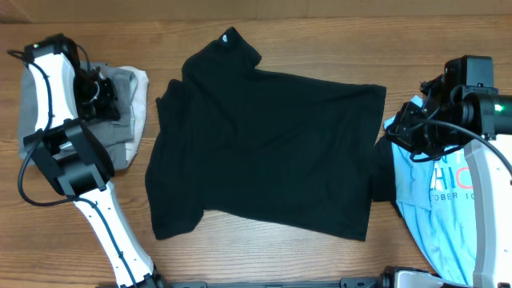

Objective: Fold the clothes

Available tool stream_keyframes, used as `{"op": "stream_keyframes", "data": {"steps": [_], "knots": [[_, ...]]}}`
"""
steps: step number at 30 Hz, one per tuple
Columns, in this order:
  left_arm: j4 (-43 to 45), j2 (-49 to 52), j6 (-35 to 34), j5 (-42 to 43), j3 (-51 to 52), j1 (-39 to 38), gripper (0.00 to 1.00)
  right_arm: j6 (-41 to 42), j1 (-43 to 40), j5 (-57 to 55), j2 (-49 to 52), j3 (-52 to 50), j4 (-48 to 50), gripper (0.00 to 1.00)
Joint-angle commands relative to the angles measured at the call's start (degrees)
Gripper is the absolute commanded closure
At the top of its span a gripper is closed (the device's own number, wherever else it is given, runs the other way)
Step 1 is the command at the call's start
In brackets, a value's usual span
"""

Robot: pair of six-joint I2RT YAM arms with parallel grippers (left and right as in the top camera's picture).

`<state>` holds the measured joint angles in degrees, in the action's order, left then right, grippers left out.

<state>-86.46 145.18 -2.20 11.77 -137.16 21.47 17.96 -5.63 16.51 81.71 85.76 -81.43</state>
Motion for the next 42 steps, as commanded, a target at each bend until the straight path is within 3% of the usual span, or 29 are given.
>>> {"op": "stream_keyframes", "data": {"steps": [1, 2, 3, 4, 5, 6, 8, 9, 10, 11, 12, 15, 23, 26, 32, 37, 40, 42], "knots": [[-3.6, -5.9, 1.4, 0.0, -7.3, -0.6, 0.85, 0.0, 0.1, 0.3, -0.3, -0.2, 0.2, 0.96], [-5.2, -7.6, 1.4, 0.1, -8.9, -1.0, 0.78, 0.0, 0.1, 0.3, -0.3, -0.2, 0.2, 0.95], [-6.3, -9.0, 1.4, 0.4, -9.8, -1.4, 0.61, 0.0, 0.1, 0.3, -0.3, -0.2, 0.2, 0.88], [-7.5, -11.0, 1.4, 1.4, -10.9, -1.9, 0.29, 0.0, 0.1, 0.3, -0.3, -0.2, 0.3, 0.75], [-7.5, -12.8, 1.4, 3.3, -11.5, -2.4, 0.05, 0.0, 0.1, 0.2, -0.3, -0.2, 0.3, 0.57], [-6.6, -14.4, 1.4, 5.5, -11.6, -2.8, 0.0, 0.0, 0.1, 0.1, -0.3, -0.2, 0.4, 0.48], [-4.3, -17.4, 1.4, 9.8, -11.6, -2.9, 0.0, 0.0, 0.1, 0.1, -0.3, -0.2, 0.6, 0.4], [-3.5, -19.0, 1.4, 12.4, -11.6, -2.9, 0.11, 0.0, 0.1, 0.1, -0.3, -0.2, 0.6, 0.4], [-3.4, -20.5, 1.9, 14.2, -11.6, -2.9, 0.37, 0.0, 0.1, 0.1, -0.3, -0.2, 0.5, 0.4], [-3.9, -22.0, 3.2, 15.3, -11.6, -2.9, 0.48, -0.1, 0.1, 0.1, -0.3, -0.2, 0.3, 0.4], [-4.8, -23.7, 4.3, 14.7, -11.6, -2.9, 0.5, -0.2, 0.1, 0.1, -0.3, -0.2, 0.1, 0.39], [-8.6, -29.5, 4.5, 6.6, -11.6, -4.1, 0.31, -0.4, 0.1, 0.1, -0.3, -0.2, -0.9, 0.38], [-10.4, -43.3, -0.4, 2.2, -4.9, -7.6, 0.23, -0.5, 0.1, 0.1, -0.4, -0.2, -3.6, 0.37], [-10.4, -50.0, -1.3, 1.9, 5.9, -8.4, 0.22, -2.1, 0.1, 0.0, -0.4, -0.2, -4.7, 0.37], [-8.8, -59.7, -5.6, -2.8, 36.8, -8.4, 0.25, -2.2, 0.1, -4.8, -0.3, -0.2, -3.7, 0.33], [3.1, -61.4, -7.2, -3.6, 58.4, -8.4, 0.2, -2.1, 0.1, -5.3, -0.3, -0.8, -1.4, 0.27], [12.1, -60.4, -9.9, -5.2, 70.4, -8.3, 0.1, -1.7, 0.1, -4.9, -0.3, -3.5, -0.9, 0.28], [17.1, -59.2, -11.0, -5.0, 76.7, -8.2, 0.09, -1.7, 0.1, -4.2, -0.3, -7.1, -0.1, 0.3]]}}
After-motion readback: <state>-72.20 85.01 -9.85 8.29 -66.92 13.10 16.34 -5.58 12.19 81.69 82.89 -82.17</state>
